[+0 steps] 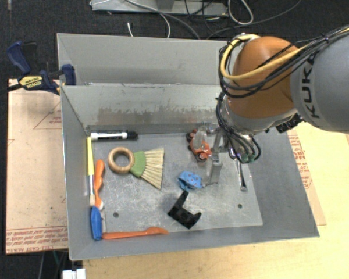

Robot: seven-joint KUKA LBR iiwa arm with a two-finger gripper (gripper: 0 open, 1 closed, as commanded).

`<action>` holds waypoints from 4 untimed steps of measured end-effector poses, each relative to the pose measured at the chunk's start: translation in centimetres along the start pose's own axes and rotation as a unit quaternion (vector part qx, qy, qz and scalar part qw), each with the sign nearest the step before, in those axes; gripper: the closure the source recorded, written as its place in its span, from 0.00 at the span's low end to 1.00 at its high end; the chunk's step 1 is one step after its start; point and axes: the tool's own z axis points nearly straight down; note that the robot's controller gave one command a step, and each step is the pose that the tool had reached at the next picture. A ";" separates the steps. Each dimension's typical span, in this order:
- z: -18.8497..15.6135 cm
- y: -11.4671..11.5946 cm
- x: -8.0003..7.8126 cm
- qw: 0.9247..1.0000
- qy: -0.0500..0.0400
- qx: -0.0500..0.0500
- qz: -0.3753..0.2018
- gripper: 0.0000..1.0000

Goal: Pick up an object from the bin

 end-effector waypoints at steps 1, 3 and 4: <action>-0.4 0.0 -0.2 1.000 -0.004 0.000 0.001 0.00; 11.9 -1.0 1.0 1.000 -0.003 -0.001 0.028 0.00; 9.7 -1.1 1.2 0.993 -0.005 -0.001 0.115 0.00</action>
Offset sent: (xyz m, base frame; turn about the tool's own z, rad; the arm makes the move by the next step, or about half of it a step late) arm -0.0140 -0.0194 -0.1433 0.0955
